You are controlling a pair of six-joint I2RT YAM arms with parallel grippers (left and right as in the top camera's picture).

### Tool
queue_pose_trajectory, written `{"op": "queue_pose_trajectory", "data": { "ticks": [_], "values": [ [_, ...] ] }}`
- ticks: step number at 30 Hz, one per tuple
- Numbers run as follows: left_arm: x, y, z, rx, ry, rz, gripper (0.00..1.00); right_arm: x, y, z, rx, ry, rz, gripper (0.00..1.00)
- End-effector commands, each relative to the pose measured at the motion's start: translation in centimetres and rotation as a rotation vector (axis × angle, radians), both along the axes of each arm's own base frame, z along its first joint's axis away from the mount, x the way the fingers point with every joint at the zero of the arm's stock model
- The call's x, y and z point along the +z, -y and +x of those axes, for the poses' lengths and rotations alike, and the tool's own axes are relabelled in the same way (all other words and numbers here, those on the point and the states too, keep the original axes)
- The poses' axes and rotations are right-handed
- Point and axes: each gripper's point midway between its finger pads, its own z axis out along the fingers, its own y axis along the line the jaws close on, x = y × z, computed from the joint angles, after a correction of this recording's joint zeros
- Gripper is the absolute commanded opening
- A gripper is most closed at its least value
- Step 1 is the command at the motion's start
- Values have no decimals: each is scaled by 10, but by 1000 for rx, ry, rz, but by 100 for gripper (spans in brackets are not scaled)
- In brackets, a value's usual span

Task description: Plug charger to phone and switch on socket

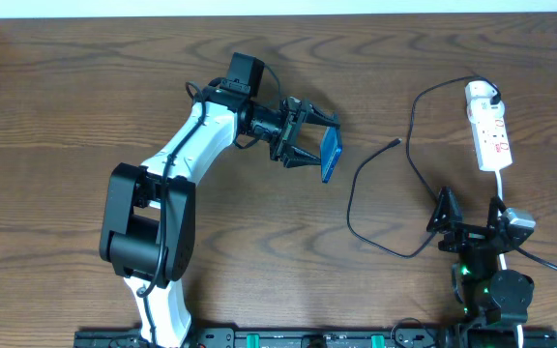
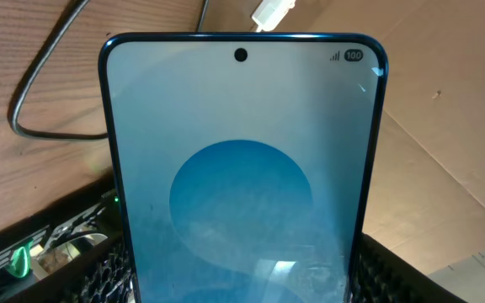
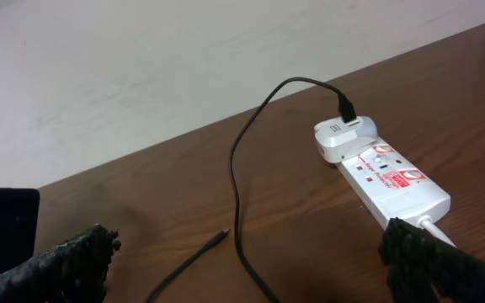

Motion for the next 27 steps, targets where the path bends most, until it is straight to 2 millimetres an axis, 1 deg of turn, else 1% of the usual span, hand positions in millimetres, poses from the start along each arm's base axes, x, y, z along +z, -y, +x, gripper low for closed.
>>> {"op": "queue_pose_trajectory", "data": {
  "ticks": [1,14,25,27],
  "values": [
    [23,1,-6,-27,36,-64,58,0,2,0,-11,1,-5,99],
    [23,1,-6,-27,36,-64,58,0,2,0,-11,1,-5,99],
    [-2,-5,7,38,81,81,58,0,2,0,-11,2,-2,99],
    [-5,-6,9,46,87,100,58,1,0,0,-2,10,53,99]
  ]
}}
